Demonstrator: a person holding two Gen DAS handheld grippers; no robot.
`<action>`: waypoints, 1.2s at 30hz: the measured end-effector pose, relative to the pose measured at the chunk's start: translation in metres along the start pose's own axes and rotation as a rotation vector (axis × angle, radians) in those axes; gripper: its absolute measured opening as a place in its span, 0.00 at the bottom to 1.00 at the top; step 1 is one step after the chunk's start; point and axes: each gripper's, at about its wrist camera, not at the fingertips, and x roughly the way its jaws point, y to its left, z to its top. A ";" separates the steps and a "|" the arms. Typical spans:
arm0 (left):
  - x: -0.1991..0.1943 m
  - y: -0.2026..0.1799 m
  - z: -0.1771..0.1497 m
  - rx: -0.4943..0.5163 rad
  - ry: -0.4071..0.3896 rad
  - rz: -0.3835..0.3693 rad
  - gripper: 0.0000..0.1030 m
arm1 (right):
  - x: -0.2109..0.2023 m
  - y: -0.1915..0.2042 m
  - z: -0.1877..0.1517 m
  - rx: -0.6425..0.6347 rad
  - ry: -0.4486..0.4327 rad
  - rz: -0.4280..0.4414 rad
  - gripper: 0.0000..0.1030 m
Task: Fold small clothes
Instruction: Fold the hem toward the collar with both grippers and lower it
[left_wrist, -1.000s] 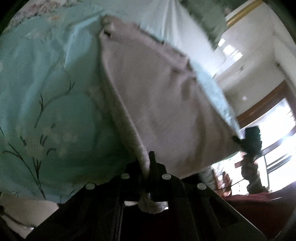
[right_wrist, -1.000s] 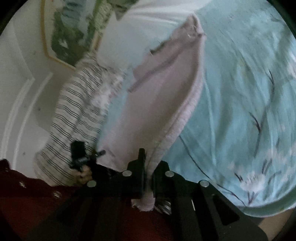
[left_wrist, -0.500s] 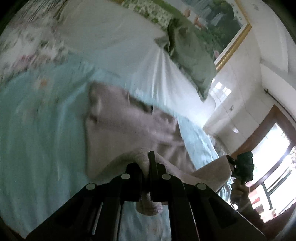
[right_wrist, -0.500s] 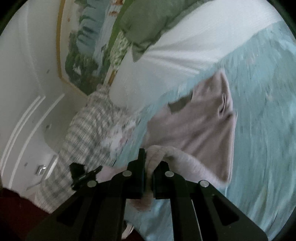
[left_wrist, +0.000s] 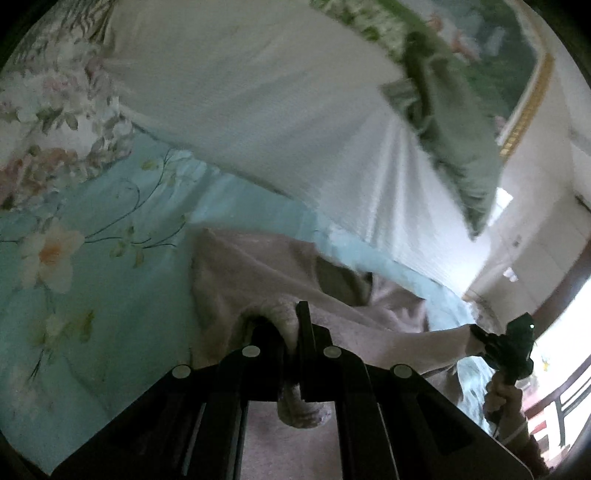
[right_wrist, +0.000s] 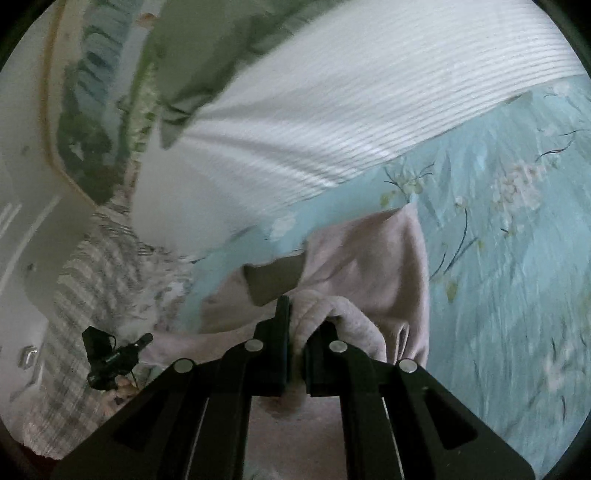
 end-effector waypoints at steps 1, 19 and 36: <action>0.012 0.004 0.005 -0.004 0.008 0.012 0.03 | 0.009 -0.005 0.003 0.008 0.006 -0.017 0.07; 0.075 0.009 -0.030 0.033 0.146 0.104 0.55 | 0.012 -0.025 -0.008 0.036 -0.027 -0.187 0.36; 0.165 -0.024 -0.006 0.167 0.258 0.237 0.47 | 0.135 0.012 0.013 -0.235 0.171 -0.362 0.26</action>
